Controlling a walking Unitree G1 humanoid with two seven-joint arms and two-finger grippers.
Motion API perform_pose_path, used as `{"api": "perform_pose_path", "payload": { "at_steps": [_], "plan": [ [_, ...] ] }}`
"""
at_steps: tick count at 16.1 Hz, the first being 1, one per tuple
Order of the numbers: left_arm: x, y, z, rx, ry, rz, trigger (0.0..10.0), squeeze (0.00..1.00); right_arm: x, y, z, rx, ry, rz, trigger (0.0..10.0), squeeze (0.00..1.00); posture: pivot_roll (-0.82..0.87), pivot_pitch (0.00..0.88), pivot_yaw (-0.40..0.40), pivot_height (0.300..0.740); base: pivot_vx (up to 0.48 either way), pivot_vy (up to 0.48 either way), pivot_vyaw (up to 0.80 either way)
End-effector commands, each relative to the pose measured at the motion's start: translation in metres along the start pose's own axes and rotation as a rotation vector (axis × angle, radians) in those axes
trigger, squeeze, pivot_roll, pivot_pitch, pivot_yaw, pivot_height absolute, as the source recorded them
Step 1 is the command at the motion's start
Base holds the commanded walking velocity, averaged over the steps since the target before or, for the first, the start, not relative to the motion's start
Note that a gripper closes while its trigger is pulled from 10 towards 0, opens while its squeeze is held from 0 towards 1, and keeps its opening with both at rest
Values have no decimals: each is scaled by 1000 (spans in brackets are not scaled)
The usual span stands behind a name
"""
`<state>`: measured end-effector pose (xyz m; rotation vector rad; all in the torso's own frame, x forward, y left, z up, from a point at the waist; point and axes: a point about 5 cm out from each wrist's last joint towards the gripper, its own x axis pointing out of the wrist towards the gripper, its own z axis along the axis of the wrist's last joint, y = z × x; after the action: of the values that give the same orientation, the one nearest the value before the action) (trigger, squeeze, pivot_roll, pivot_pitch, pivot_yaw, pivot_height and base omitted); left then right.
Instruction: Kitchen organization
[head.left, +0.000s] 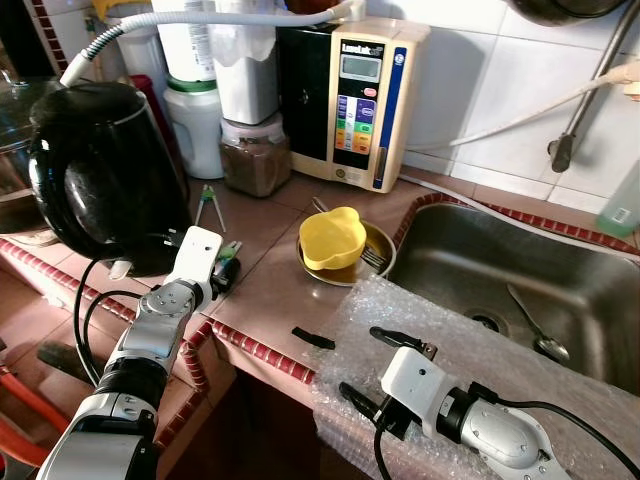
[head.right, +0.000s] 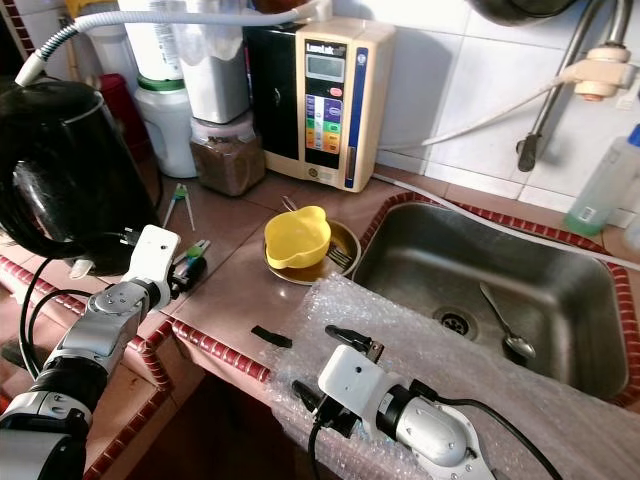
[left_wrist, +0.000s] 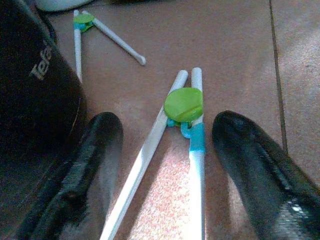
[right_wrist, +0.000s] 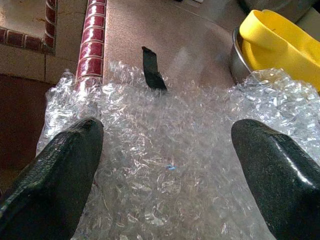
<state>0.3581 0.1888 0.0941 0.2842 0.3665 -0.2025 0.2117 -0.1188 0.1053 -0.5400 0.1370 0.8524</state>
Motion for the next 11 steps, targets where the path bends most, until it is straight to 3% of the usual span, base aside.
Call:
{"api": "perform_pose_path", "payload": {
  "at_steps": [1, 3, 4, 5, 7, 8, 11],
  "plan": [
    [-4, -30, -49, -30, 217, -141, 0, 0, -4, -5, -3, -6, 23, -20, 10000, 357, 57, 0, 4, 740, 0, 0, 0],
    [-5, -33, -51, -38, 233, -171, 0, 0, -3, -4, -3, -7, 25, -19, 10000, 357, 61, 0, 4, 740, 0, 0, 0],
    [-6, -35, -51, -38, 244, -177, 2431, 0, -3, -4, -3, -7, 24, -18, 10000, 357, 62, 0, 4, 740, 0, 0, 0],
    [-6, -37, -51, -44, 246, -181, 10000, 0, -2, -4, -3, -7, 24, -17, 10000, 353, 64, 0, 4, 740, 0, 0, 0],
    [-7, -43, -51, -70, 233, -209, 10000, 0, -2, -4, -3, -7, 24, -14, 10000, 357, 66, 0, 3, 740, 0, 0, 0],
    [-7, -43, -51, -79, 230, -203, 0, 0, -2, -4, -3, -7, 24, -13, 10000, 357, 66, 0, 3, 740, 0, 0, 0],
    [-13, -56, -57, -81, 253, -253, 0, 0, -3, -4, -4, -7, 29, -11, 10000, 353, 66, 0, 3, 740, 0, 0, 0]
  ]
}}
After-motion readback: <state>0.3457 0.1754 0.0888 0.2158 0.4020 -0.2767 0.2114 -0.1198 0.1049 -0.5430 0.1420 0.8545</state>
